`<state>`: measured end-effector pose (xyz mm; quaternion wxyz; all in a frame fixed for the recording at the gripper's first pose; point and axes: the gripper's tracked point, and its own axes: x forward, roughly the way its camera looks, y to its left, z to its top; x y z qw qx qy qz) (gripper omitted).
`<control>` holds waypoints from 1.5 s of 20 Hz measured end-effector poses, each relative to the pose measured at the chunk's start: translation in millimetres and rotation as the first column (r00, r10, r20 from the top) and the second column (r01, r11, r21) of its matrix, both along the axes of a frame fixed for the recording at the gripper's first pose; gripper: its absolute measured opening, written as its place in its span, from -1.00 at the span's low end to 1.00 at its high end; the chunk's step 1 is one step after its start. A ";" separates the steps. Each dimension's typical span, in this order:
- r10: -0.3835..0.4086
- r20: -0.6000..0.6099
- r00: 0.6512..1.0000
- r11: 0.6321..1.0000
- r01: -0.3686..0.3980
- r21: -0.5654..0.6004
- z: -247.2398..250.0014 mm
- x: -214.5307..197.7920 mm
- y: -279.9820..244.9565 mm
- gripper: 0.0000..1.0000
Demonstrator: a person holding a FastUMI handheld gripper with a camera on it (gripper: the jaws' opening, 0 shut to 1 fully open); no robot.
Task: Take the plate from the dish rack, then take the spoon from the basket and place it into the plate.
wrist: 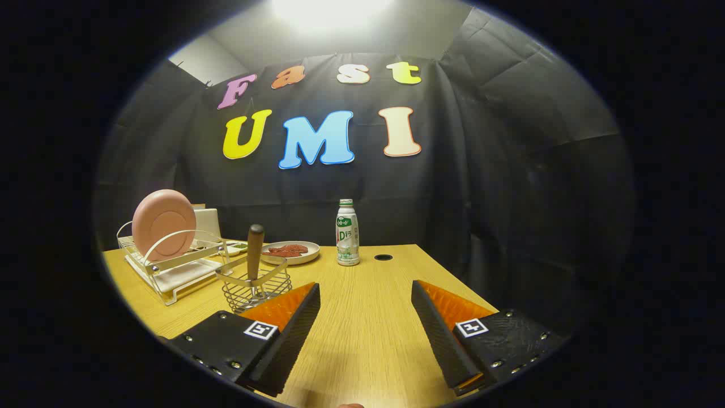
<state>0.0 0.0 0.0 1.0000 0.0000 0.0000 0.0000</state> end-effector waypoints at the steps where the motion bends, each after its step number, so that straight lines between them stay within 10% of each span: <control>1: 0.002 0.019 1.000 1.000 -0.002 -0.001 5.6 10.8 0.6 0.98; 8: -0.114 0.074 0.991 0.993 0.116 -0.027 65.8 45.3 -40.5 0.97; 17: -0.296 0.003 0.955 0.953 0.295 -0.062 132.1 -55.1 -44.0 0.97; 30: -0.089 -0.041 0.995 0.996 0.088 -0.022 189.3 -64.9 188.1 0.97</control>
